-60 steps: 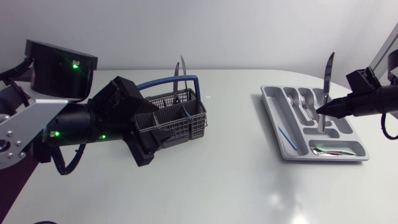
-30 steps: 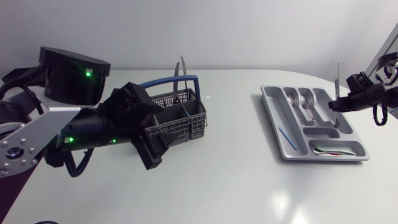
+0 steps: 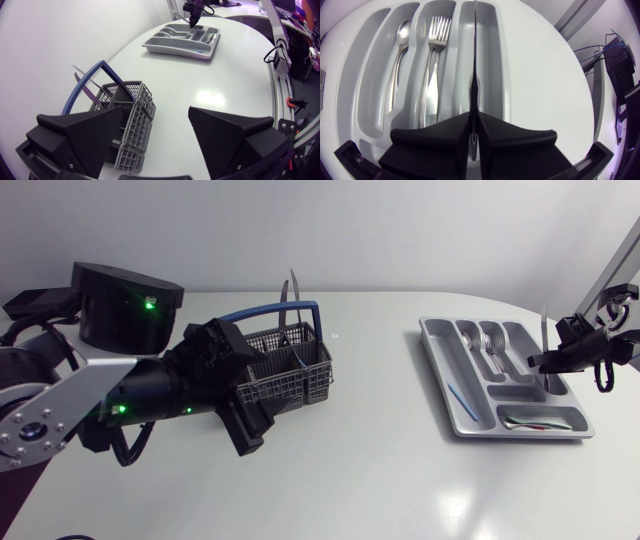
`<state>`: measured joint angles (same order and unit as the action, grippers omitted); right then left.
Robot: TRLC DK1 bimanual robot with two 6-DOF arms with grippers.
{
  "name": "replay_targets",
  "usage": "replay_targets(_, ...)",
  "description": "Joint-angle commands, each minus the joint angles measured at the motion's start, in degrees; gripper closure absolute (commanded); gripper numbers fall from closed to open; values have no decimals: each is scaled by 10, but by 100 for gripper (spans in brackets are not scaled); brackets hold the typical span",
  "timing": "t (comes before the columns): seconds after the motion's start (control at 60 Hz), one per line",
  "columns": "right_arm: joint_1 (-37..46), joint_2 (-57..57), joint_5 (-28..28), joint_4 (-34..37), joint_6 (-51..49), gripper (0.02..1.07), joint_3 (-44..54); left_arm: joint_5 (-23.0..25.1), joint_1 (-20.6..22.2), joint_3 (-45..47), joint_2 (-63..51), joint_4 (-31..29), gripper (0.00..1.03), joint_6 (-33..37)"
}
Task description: Unload the cutlery basket into the drawer organizer.
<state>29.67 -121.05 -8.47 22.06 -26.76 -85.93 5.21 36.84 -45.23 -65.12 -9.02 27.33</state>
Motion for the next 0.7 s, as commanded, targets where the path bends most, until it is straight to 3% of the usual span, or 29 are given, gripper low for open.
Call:
replay_targets(0.0,-9,-20,11,-2,14,101,-13,-9,12,21,-11,9,11,20)
replay_targets(0.417,-13,39,10,-4,21,30,30,-22,20,55,-47,96,11,41)
replay_targets(0.567,-27,138,-12,-28,18,20,118,-35,18,60,-86,152,12,53)
replay_targets(0.683,-48,216,-33,-48,16,20,195,-36,17,49,-131,194,12,48)
